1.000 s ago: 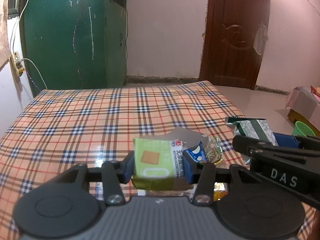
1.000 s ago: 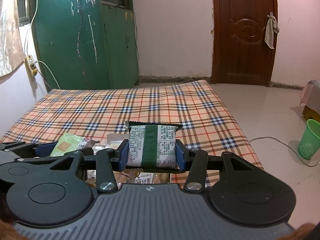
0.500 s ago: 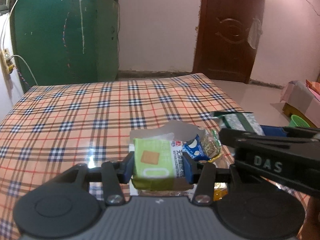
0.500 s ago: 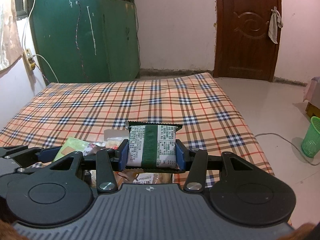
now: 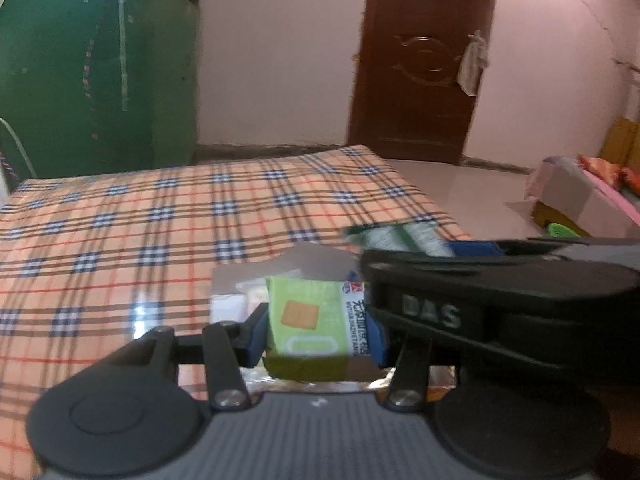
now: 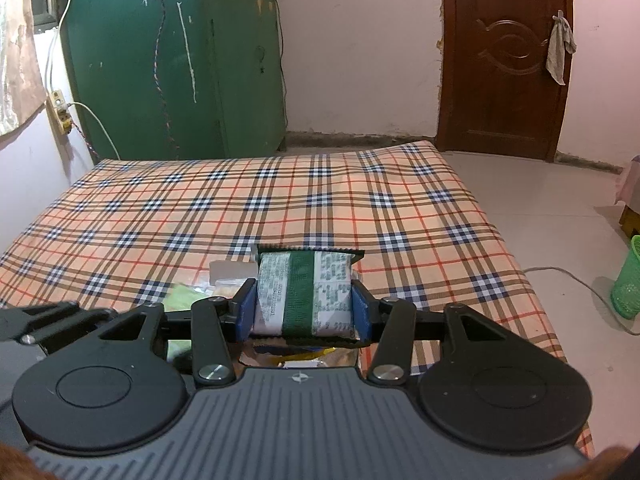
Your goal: Organize snacks
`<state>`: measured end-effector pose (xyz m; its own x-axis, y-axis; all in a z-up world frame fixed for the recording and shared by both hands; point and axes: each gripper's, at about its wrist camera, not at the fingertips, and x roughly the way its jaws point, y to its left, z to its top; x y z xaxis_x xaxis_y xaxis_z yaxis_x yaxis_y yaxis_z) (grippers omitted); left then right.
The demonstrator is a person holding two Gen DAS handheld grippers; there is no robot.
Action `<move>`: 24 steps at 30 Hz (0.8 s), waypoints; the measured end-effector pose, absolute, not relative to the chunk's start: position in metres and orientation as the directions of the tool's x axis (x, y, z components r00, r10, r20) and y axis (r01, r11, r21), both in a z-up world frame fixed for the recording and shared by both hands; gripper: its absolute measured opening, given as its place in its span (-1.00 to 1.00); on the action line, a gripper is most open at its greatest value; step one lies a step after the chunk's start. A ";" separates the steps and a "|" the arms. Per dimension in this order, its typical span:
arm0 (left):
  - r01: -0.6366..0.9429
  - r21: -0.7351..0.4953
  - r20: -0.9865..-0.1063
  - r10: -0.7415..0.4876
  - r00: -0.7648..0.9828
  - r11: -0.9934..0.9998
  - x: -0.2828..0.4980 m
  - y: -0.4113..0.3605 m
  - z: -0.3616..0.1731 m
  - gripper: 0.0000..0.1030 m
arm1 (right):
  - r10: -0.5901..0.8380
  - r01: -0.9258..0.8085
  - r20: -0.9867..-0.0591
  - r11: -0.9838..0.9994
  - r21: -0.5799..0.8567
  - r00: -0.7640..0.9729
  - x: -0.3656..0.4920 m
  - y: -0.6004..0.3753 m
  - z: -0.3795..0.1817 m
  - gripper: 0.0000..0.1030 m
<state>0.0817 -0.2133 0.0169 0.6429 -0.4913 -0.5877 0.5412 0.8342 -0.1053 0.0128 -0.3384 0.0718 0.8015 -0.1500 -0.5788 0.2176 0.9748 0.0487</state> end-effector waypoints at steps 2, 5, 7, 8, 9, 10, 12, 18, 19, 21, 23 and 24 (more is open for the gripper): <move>0.551 -0.115 -0.587 -0.504 0.633 0.826 0.081 -0.213 0.015 -0.02 | -0.146 0.211 -0.571 0.976 0.051 0.808 0.013 -0.340 0.071 0.49; 0.553 -0.117 -0.591 -0.505 0.629 0.825 0.079 -0.212 0.014 0.07 | -0.150 0.217 -0.566 0.975 0.052 0.811 0.010 -0.341 0.072 0.49; 0.548 -0.122 -0.593 -0.504 0.628 0.827 0.079 -0.209 0.014 0.13 | -0.157 0.229 -0.556 0.972 0.061 0.816 0.004 -0.344 0.076 0.49; 0.545 -0.126 -0.593 -0.504 0.628 0.829 0.077 -0.207 0.015 0.15 | -0.160 0.232 -0.551 0.970 0.064 0.819 0.000 -0.344 0.079 0.49; 0.541 -0.127 -0.593 -0.501 0.630 0.831 0.076 -0.206 0.017 0.17 | -0.164 0.236 -0.546 0.970 0.065 0.822 -0.003 -0.345 0.081 0.49; 0.535 -0.128 -0.592 -0.497 0.634 0.835 0.074 -0.203 0.019 0.21 | -0.169 0.240 -0.541 0.969 0.061 0.824 -0.007 -0.345 0.083 0.49; 0.520 -0.130 -0.594 -0.486 0.641 0.844 0.072 -0.198 0.022 0.34 | -0.184 0.248 -0.533 0.967 0.051 0.826 -0.017 -0.345 0.088 0.51; 0.473 -0.118 -0.614 -0.439 0.656 0.873 0.051 -0.180 0.033 0.59 | -0.208 0.265 -0.514 0.963 0.039 0.832 -0.050 -0.343 0.098 0.94; 0.465 -0.108 -0.617 -0.426 0.662 0.879 0.046 -0.178 0.035 0.64 | -0.214 0.268 -0.512 0.963 0.034 0.832 -0.056 -0.342 0.098 1.00; 0.450 -0.091 -0.614 -0.405 0.678 0.889 0.035 -0.170 0.038 0.73 | -0.217 0.264 -0.514 0.964 0.019 0.830 -0.067 -0.339 0.099 1.00; 0.431 -0.082 -0.615 -0.386 0.688 0.899 0.023 -0.163 0.040 0.82 | -0.223 0.264 -0.519 0.964 0.005 0.825 -0.080 -0.334 0.099 1.00; 0.423 -0.080 -0.617 -0.378 0.690 0.903 0.018 -0.160 0.041 0.85 | -0.224 0.265 -0.520 0.964 0.005 0.825 -0.086 -0.333 0.099 1.00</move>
